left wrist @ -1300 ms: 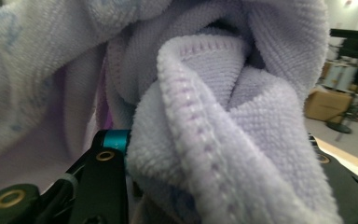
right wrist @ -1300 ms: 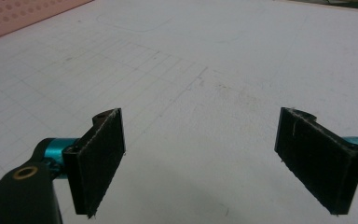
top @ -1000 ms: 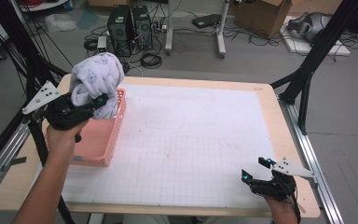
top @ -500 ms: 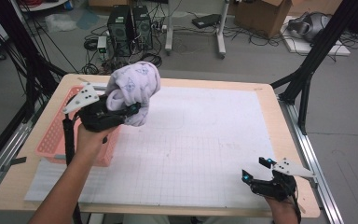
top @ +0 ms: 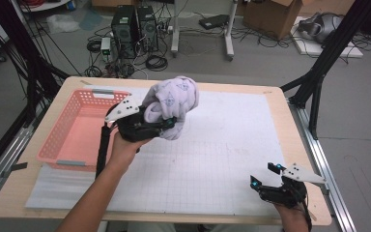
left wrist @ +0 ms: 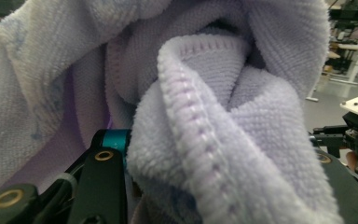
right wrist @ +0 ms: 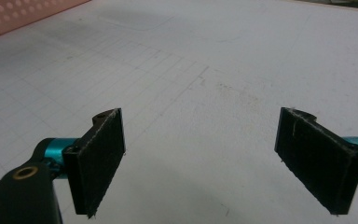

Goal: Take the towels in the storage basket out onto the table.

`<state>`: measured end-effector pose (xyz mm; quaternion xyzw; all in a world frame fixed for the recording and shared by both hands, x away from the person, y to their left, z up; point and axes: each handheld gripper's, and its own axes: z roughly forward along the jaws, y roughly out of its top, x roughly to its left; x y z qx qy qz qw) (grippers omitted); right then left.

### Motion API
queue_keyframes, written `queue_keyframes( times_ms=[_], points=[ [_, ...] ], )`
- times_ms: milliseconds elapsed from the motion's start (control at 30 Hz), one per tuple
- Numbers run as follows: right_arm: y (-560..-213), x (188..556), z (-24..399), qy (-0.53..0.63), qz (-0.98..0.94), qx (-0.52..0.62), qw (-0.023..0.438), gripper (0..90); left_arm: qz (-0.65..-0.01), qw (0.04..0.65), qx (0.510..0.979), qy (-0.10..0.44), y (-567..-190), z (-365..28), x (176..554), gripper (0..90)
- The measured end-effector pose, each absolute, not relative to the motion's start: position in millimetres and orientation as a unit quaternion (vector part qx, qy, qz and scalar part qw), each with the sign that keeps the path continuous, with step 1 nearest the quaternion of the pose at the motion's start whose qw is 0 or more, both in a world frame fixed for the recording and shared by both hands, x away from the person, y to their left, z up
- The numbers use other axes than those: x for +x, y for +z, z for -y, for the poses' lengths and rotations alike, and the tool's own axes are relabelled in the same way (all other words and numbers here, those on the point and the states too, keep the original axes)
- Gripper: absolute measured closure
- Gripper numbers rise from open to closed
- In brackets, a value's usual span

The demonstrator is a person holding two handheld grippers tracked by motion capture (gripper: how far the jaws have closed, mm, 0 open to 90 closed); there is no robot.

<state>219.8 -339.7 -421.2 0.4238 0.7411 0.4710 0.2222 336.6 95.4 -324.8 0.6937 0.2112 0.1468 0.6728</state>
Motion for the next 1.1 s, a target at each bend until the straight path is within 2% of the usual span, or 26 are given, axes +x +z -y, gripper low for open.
queue_keyframes(
  times_ms=[300, 533, 867, 933, 1000, 1100],
  points=[
    [-421.4, 220.0, 341.0, 0.47, -0.742, 0.425, 0.22, 14.7, -0.222, 0.653, 0.711, 0.134, -348.2, -60.5, 343.7, 48.9],
    [-422.5, 221.2, 341.2, 0.47, -0.742, 0.426, 0.217, 14.7, -0.256, 0.621, 0.734, 0.1, -383.0, -39.1, 355.1, 45.9],
    [-423.2, 221.6, 341.9, 0.469, -0.742, 0.427, 0.217, 14.7, -0.271, 0.581, 0.765, 0.064, -415.2, -10.2, 366.2, 44.9],
    [-423.1, 221.8, 341.4, 0.469, -0.742, 0.428, 0.215, 14.7, -0.282, 0.58, 0.763, 0.054, -419.3, -7.1, 367.3, 42.2],
    [-423.3, 222.1, 341.1, 0.469, -0.744, 0.426, 0.216, 14.7, -0.29, 0.573, 0.765, 0.052, -420.9, -5.1, 367.3, 35.5],
    [-423.6, 222.2, 341.7, 0.469, -0.743, 0.426, 0.216, 14.7, -0.293, 0.577, 0.759, 0.077, -415.7, -15.0, 365.3, 32.2]
  ],
)
